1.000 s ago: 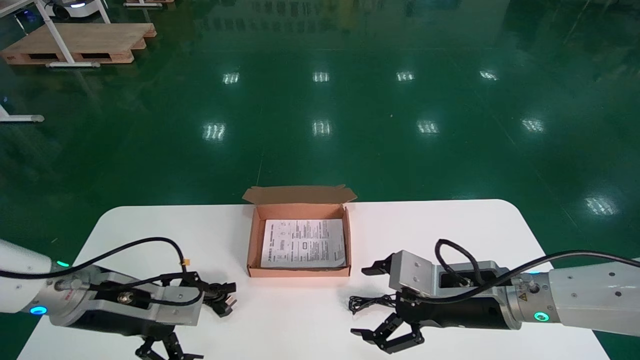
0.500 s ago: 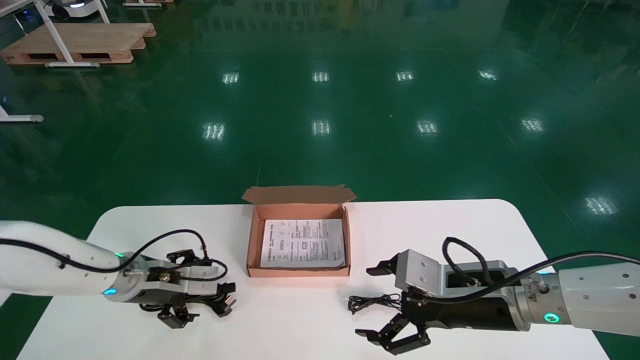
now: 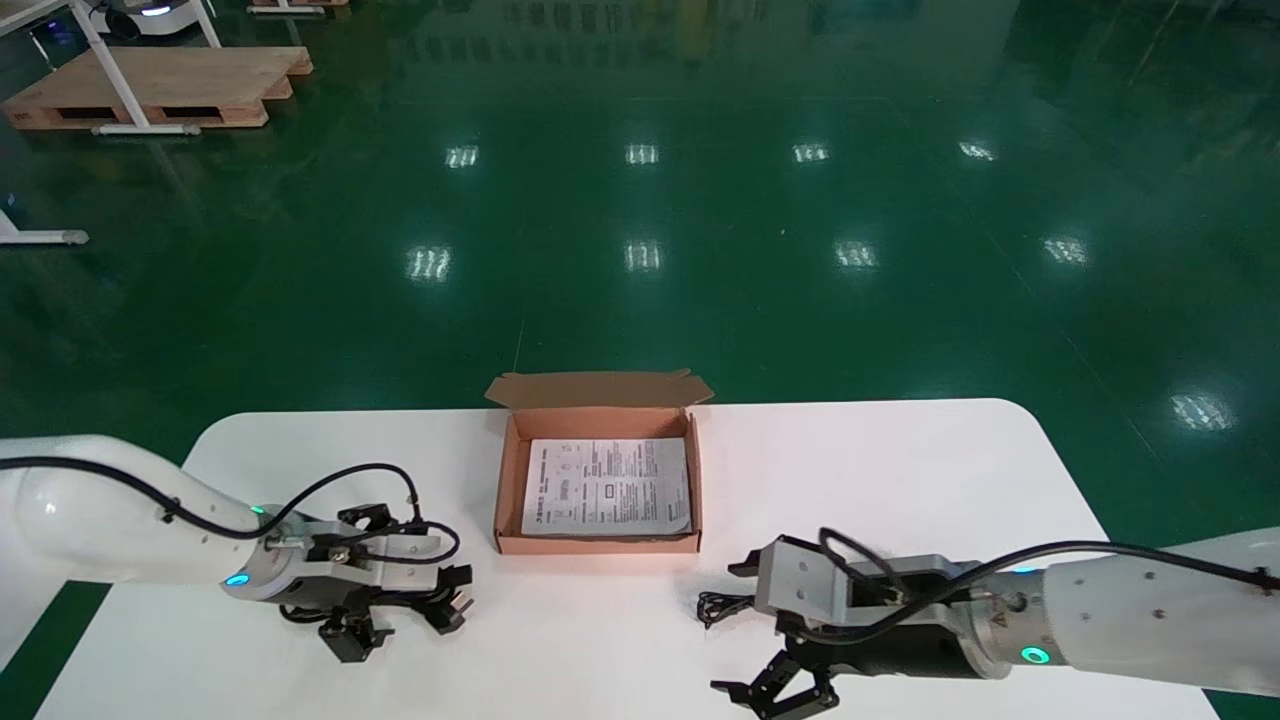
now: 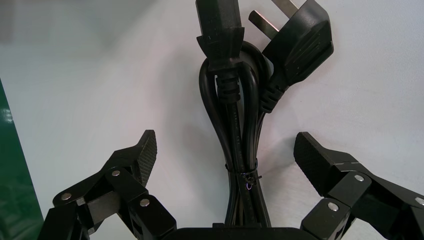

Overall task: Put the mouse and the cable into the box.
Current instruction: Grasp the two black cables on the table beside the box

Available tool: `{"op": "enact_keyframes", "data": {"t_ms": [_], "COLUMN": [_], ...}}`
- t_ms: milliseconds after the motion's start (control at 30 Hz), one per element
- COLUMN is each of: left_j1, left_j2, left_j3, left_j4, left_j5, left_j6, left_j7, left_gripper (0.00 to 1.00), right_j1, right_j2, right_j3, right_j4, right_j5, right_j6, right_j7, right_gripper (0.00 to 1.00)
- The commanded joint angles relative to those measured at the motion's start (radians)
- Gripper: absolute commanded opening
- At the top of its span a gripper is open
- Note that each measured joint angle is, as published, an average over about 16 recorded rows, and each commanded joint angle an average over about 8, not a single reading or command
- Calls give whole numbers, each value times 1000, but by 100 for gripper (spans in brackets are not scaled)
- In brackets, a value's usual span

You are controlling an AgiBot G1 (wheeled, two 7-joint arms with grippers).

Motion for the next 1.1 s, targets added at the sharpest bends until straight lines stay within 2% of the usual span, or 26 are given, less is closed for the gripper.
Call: {"op": "enact_keyframes", "data": {"t_ms": [33,267,600,633,867,900,1100], "left_j1": [-7,-20,-30,-31,-32,-32,-32], "left_j2": [6,18,29,29,31,31,30], "left_j3": [-1,-5,-8,-8,-8,-8,-8], "left_j4": [21,66,105,107,112,112,109], "left_j5": [-5,-16,-24,-24,-25,-25,-25], "left_j6": [-1,-11,-20,-20,-22,-22,-22], "left_j7": [13,44,70,71,73,73,72], "left_gripper": [100,100,100,91,4,0,0], "right_j1": [2,49,108,112,122,121,116], "right_j2": [-35,-167,-246,-249,-254,-254,-251], "right_j3": [-23,-69,-68,-68,-66,-66,-66], "right_j4": [-28,-245,-477,-489,-512,-510,-497], "right_j5": [-56,-153,-160,-161,-164,-164,-162], "right_j6": [45,155,215,219,228,227,223], "right_j7": [-11,-135,-249,-252,-257,-257,-255], "right_gripper": [100,100,100,91,3,0,0]}}
